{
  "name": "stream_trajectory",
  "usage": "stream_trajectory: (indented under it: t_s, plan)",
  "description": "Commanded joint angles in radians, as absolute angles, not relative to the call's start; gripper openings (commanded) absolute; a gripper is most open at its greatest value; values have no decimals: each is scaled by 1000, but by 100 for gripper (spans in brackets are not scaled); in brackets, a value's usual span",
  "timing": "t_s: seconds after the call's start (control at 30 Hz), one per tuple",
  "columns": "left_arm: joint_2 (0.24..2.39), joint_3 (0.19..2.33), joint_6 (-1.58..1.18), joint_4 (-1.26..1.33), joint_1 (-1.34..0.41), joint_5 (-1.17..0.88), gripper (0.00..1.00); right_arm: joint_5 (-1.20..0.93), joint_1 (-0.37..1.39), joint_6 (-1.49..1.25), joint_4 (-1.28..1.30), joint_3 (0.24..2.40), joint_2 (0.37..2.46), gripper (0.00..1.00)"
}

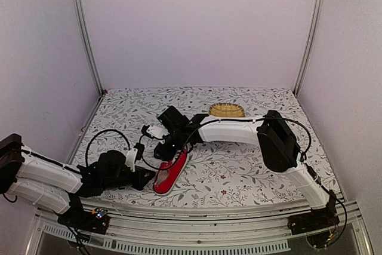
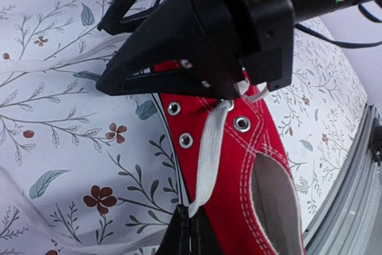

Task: Tie the shoes

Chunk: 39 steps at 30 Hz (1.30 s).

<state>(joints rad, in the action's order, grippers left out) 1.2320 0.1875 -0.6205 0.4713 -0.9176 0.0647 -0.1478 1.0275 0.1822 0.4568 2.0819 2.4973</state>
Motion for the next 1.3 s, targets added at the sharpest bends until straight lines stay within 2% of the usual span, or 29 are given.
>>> stream_trajectory:
  t_s: [0.0, 0.07, 0.2, 0.27, 0.5, 0.7, 0.83, 1.07, 1.27]
  plan:
    - [1201, 199, -645, 479, -940, 96, 0, -36, 1039, 328, 549, 2092, 2559, 47]
    - [1200, 203, -648, 476, -943, 98, 0, 8, 1042, 358, 545, 2092, 2571, 38]
    - [1201, 211, -651, 467, -946, 105, 0, 37, 1042, 368, 505, 2085, 2572, 12]
    - [1201, 212, -655, 465, -949, 109, 0, 34, 1042, 350, 457, 2066, 2546, 4]
    - [1216, 229, -661, 453, -968, 113, 0, 7, 1024, 200, 217, 1854, 2309, 2]
    - [1265, 263, -667, 480, -998, 113, 0, 28, 1016, 18, 25, 1541, 2019, 2]
    - [1337, 298, -674, 517, -1033, 102, 0, 53, 1017, -126, -14, 1349, 1880, 2]
    - [1408, 353, -679, 506, -1076, 162, 0, 72, 1018, -407, -88, 992, 1747, 2]
    - [1327, 421, -622, 300, -1073, 309, 0, 28, 1040, -587, -95, 852, 1703, 2]
